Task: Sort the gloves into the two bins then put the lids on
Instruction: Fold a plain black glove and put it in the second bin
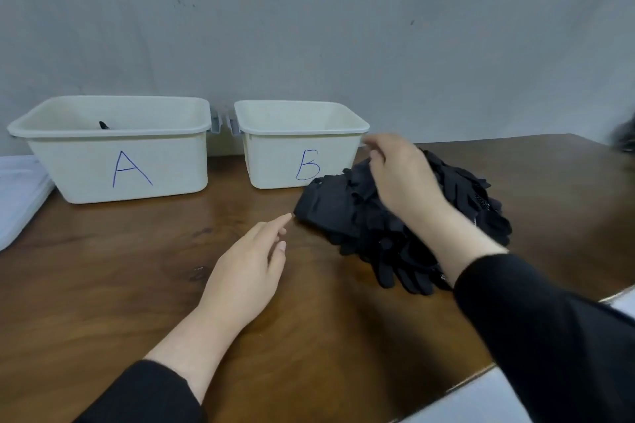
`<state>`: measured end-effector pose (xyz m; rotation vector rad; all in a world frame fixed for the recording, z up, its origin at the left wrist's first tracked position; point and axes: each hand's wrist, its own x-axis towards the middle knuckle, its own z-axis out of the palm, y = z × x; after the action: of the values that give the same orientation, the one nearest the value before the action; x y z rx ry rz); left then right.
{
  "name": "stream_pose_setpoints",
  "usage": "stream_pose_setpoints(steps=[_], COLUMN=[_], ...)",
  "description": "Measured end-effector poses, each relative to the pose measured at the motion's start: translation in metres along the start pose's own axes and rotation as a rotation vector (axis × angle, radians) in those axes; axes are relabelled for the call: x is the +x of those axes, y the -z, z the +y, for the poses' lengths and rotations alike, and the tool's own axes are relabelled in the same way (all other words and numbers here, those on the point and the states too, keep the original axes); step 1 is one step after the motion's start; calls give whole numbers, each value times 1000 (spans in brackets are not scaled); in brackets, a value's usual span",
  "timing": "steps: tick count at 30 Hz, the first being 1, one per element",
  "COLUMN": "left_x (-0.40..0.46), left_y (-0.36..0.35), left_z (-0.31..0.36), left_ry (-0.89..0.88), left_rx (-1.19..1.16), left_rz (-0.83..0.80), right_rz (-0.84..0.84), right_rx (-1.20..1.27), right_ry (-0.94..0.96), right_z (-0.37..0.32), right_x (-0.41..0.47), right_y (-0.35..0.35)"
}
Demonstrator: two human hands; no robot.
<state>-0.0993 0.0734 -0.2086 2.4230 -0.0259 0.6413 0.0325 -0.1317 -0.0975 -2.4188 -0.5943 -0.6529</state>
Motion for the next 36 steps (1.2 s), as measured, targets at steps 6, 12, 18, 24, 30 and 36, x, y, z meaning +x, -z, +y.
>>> stream_pose_setpoints(steps=[6,12,18,24,30,36], left_x=[-2,-4,-4,-4,-10,-18], left_y=[5,11,23,32,54,81], left_z=[0,-6,-15,-27,-40,-55], left_ry=[-26,11,129,224,297,373], left_rx=[36,5,-68,-183,-234,-287], left_rz=[23,64,132,230,375,574], right_rz=[-555,-607,-462,-337,-663,-557], right_rx=[-568,-481,-192,190,431,1126], right_ry=[-1,59,20,-101,-199,-501], right_z=[47,32,-14,-67,-106,-125], right_x=[47,57,75,81,33,-20], right_y=[15,24,62,79,15,-62])
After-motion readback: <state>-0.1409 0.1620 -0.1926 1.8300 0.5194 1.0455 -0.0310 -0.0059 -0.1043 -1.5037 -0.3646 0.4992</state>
